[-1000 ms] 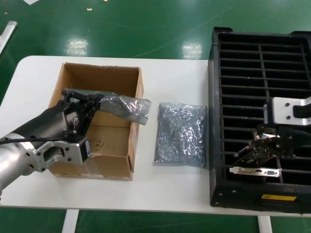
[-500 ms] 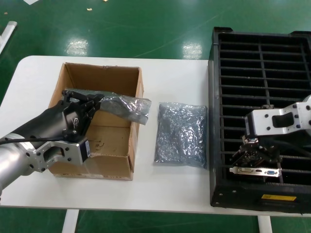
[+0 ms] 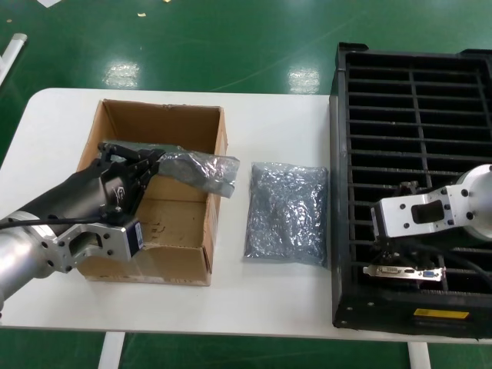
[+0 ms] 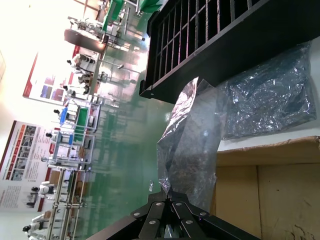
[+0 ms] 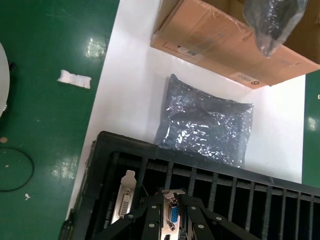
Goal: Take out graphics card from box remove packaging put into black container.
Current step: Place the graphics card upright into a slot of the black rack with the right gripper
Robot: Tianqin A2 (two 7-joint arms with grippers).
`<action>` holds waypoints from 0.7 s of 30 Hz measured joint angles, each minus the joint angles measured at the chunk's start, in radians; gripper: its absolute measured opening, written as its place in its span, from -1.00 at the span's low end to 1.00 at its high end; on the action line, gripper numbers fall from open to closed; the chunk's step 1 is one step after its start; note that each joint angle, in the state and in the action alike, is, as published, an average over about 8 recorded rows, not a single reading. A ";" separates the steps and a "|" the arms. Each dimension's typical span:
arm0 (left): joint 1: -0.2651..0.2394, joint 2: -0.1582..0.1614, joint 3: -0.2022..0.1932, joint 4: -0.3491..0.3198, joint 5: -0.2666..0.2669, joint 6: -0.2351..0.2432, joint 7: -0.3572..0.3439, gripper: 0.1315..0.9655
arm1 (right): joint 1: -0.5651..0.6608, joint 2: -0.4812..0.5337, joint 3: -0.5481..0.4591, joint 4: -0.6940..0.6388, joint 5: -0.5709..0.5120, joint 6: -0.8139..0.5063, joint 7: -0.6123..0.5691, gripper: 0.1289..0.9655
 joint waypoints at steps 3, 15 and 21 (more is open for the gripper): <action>0.000 0.000 0.000 0.000 0.000 0.000 0.000 -0.99 | -0.005 -0.004 -0.001 -0.004 0.000 0.000 0.002 -0.87; 0.000 0.000 0.000 0.000 0.000 0.000 0.000 -0.99 | -0.015 -0.017 0.006 -0.033 0.028 -0.004 0.000 -0.87; 0.000 0.000 0.000 0.000 0.000 0.000 0.000 -0.99 | -0.010 -0.010 0.024 -0.040 0.061 -0.012 -0.006 -0.82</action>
